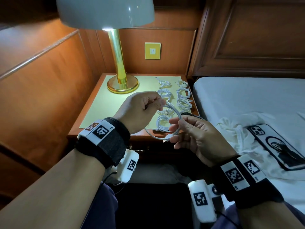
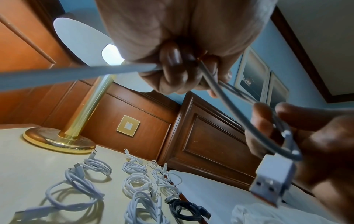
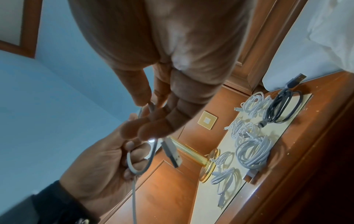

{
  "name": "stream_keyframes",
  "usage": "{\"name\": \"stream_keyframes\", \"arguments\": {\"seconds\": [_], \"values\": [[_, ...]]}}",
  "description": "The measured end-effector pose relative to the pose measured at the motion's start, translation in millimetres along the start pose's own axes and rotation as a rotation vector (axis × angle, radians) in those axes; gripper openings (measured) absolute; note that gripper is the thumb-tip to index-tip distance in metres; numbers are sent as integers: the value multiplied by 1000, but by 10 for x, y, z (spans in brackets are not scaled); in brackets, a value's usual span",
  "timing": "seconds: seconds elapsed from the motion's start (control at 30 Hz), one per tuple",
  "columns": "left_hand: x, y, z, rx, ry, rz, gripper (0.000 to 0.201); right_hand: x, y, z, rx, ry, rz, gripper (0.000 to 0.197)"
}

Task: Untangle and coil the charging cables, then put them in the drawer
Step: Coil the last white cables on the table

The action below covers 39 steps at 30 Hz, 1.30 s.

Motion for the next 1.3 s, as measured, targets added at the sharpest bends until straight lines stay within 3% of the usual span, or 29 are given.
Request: {"name": "stream_keyframes", "arguments": {"seconds": [0.1, 0.27, 0.4, 0.47, 0.57, 0.77, 0.83, 0.9, 0.97, 1.1, 1.2, 1.3], "values": [[14, -14, -5, 17, -5, -30, 26, -25, -26, -13, 56, -15, 6, 20], [-14, -10, -26, 92, -139, -123, 29, 101, -145, -31, 167, 27, 162, 18], [28, -30, -59, 217, -182, -291, 16, 214, -179, -64, 161, 92, 294, 18], [99, -61, -81, 198, -180, -186, 7, 277, -191, -79, 157, 127, 358, 21], [291, -153, -125, 180, -81, 16, 8, 380, -241, -130, 164, 174, 396, 26], [873, -235, -266, 153, 295, 320, 9, 403, -305, -170, 235, 128, 420, 20], [894, -193, -303, 154, 337, 370, 7, 345, -283, -151, 259, 95, 405, 17], [819, -120, -295, 93, 258, 454, 5, 281, -265, -137, 292, 78, 363, 17], [667, -52, -284, 38, 54, 544, 6, 229, -248, -127, 338, 104, 275, 18], [280, -35, -354, 101, -359, 607, 15, 135, -201, -152, 429, 204, 36, 20], [128, 75, -362, 45, -452, 562, 19, 97, -179, -184, 478, 279, -127, 20], [112, 187, -342, -30, -453, 528, 31, 78, -162, -193, 487, 339, -264, 18]]}}
Point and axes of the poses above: each hand's wrist, its own z-axis towards the middle knuckle, its own x-axis out of the back of the hand, y = z × x, the point moved 5 cm from there along z, towards the middle knuckle, and after that the axes turned 14 degrees about -x, right-handed, at the moved point
